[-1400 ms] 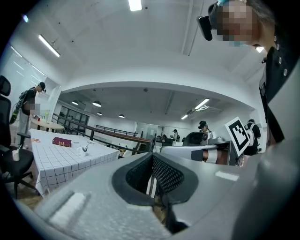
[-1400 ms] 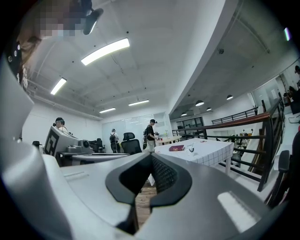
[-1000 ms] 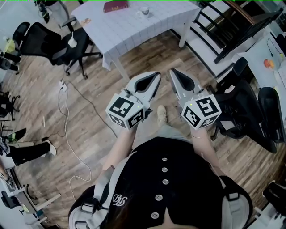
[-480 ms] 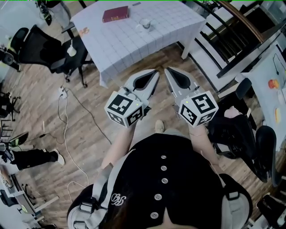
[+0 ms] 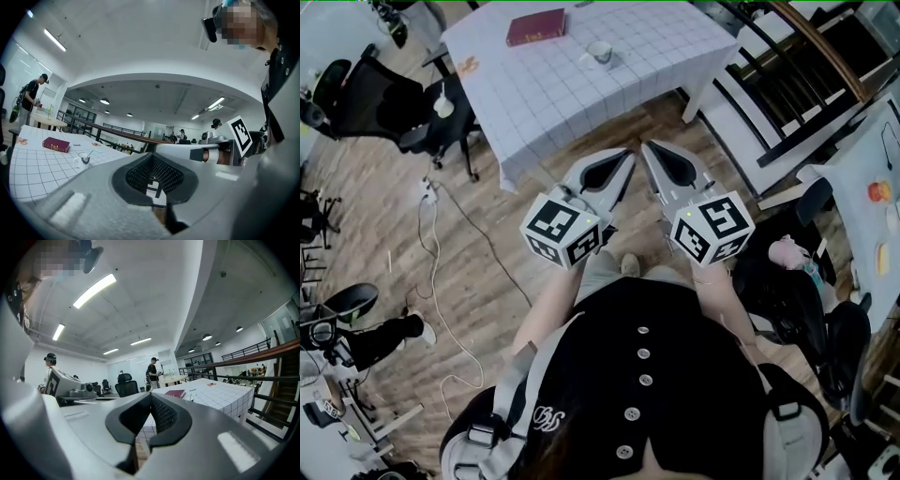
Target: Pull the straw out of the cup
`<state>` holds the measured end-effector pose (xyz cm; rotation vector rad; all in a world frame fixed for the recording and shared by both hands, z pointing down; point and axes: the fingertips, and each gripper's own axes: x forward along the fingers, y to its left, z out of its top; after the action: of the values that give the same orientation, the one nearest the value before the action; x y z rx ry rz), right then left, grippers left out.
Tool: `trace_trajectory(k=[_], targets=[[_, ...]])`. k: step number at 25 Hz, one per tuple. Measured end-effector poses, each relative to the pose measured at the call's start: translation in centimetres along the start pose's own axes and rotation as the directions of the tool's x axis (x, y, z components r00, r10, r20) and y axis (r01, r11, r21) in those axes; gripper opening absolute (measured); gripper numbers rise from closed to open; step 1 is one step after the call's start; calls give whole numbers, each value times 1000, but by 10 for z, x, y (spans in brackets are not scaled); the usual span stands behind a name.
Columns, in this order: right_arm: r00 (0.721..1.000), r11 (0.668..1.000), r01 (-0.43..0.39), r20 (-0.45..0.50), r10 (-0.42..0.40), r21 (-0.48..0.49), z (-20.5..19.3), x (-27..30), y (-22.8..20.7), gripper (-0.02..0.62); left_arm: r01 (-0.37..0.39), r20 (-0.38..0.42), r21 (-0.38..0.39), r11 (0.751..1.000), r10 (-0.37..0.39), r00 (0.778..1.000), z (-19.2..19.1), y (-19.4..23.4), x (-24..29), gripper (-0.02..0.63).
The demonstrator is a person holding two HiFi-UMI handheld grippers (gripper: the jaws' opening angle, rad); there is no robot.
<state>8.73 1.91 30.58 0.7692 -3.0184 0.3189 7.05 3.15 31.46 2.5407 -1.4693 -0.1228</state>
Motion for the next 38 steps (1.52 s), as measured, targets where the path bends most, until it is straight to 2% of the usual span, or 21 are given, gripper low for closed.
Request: trace_trajectory(k=[8,14,21,26,38], targets=[[999,1000,2,-39,-1,21,-15,16,-17,0,-11,-20,-27,1000,11,1000,-9,25,15,-2],[998,999,17,-60,-15,30,-19,43,-44,0,7,-39,-42,999,-8,999,-15,50,41,-2],[997,999,35,-71,-33,31,-17,99,-80,0,12,-48,-51,999,-14,999,-7,112,79,-2],[997,998,56,-60,-53,40,-9,144,-111,0,35,-54,-21,999,-36,998,7,158,110,-2],[990,987,132,-65,-126,96,1,232,-172,0,86,-115,0,996,-85,990,22,254,172,-2]])
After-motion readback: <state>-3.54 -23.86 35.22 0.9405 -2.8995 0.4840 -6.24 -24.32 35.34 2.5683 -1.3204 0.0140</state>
